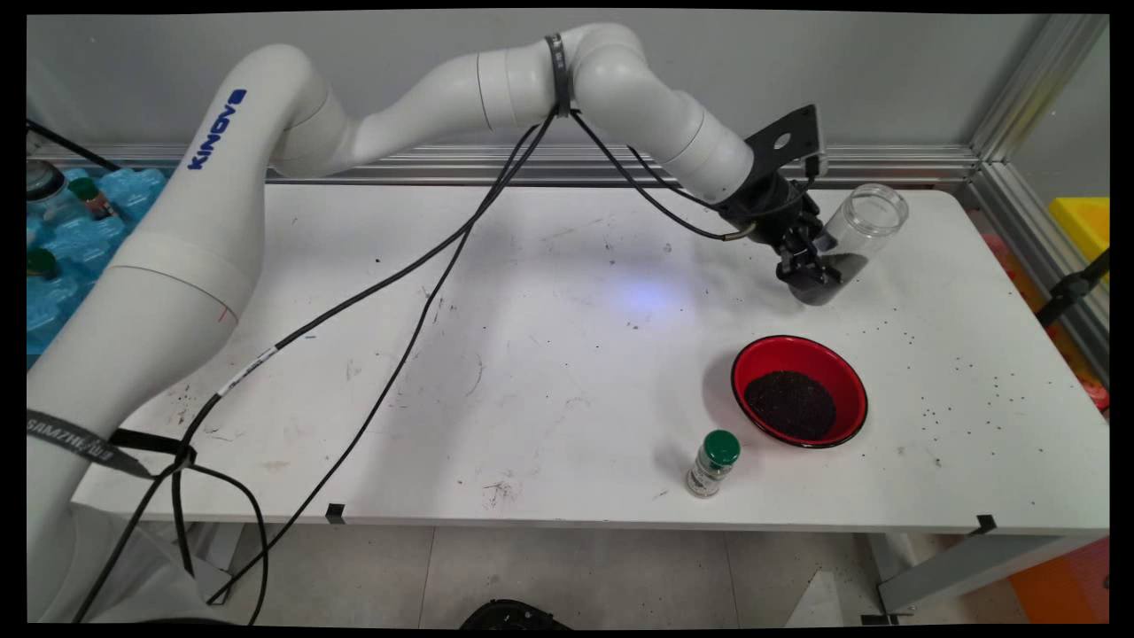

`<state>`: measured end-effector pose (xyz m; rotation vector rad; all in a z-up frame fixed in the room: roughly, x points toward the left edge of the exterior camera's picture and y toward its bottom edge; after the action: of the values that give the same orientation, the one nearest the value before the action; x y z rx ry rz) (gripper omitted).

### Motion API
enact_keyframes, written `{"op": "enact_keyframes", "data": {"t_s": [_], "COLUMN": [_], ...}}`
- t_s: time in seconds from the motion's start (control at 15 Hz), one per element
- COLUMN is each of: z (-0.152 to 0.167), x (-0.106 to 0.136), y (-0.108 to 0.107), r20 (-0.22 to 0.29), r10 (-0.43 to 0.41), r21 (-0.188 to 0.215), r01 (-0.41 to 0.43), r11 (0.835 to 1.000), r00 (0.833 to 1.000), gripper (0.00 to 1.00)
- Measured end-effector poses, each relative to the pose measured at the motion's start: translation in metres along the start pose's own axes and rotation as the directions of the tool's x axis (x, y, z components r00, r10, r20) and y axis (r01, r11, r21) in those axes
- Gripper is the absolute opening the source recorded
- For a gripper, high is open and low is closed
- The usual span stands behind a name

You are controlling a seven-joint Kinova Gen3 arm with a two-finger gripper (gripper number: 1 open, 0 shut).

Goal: Pour the black seasoning powder in the red bowl, then place the picked object on the table

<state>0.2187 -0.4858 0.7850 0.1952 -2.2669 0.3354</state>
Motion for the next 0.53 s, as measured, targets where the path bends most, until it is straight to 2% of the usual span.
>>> {"op": "enact_keyframes", "data": {"t_s": [0.53], "z": [0.014], "x": [-0.028], "y": [-0.006], "r20": [-0.019], "r10": [-0.151], "r21": [0.015], "r01": [0.151], "r11": [0.988], "r00": [0.988], "gripper": [0.0]}}
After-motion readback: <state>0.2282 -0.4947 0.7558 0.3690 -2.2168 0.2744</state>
